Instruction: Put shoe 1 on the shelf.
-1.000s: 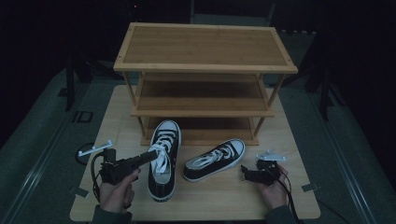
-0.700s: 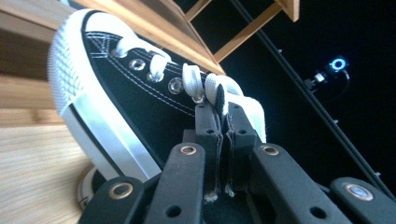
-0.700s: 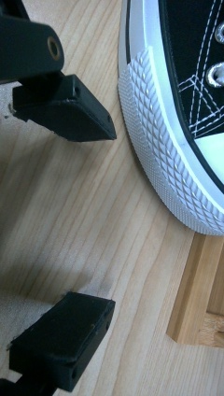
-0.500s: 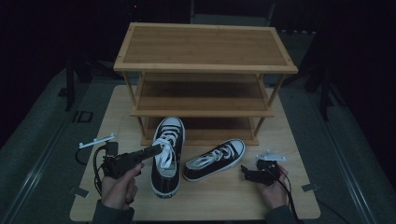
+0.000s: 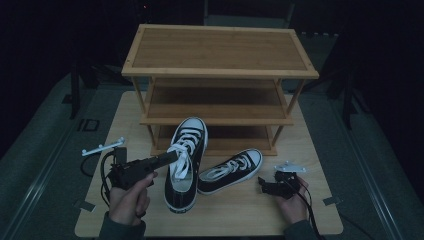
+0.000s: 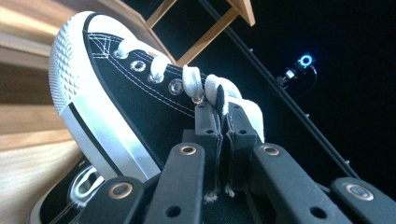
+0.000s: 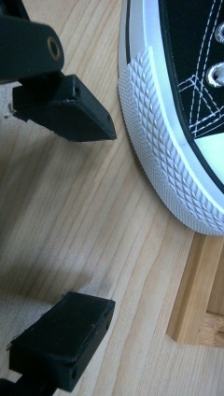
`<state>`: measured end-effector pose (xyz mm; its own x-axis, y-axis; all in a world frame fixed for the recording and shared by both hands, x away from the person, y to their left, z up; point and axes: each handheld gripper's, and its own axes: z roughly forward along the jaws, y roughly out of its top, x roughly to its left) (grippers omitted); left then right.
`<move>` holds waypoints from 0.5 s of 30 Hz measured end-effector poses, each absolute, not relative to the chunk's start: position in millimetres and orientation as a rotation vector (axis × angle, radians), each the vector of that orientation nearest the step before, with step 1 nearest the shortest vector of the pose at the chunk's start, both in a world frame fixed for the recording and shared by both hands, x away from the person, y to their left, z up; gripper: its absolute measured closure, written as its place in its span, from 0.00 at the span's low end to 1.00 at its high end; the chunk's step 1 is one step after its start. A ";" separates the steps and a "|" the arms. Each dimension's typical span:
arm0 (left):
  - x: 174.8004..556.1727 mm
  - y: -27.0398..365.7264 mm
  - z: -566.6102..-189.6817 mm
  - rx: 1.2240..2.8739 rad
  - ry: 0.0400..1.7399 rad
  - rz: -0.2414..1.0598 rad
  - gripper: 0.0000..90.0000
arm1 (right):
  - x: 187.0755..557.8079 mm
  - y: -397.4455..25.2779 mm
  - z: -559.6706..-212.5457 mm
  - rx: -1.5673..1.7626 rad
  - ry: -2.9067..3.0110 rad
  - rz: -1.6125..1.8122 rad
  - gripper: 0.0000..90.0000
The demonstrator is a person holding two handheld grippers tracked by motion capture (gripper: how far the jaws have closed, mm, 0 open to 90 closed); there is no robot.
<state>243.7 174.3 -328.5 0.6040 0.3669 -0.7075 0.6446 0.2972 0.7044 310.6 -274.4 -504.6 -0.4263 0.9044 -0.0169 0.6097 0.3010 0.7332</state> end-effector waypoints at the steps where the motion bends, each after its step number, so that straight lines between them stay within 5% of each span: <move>1: 245.9 172.9 -327.3 1.307 0.971 -0.225 0.97 | 310.6 -274.4 -504.6 1.350 2.145 0.922 0.17; 15: 292.1 151.8 -320.5 1.255 0.978 -0.129 0.96 | 310.8 -274.5 -504.6 1.347 2.146 0.922 0.17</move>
<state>292.1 151.8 -320.5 0.6085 0.4132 -0.6775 0.5744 0.3597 0.7353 310.8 -274.5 -504.6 -0.4279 0.9037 -0.0178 0.6092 0.3029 0.7329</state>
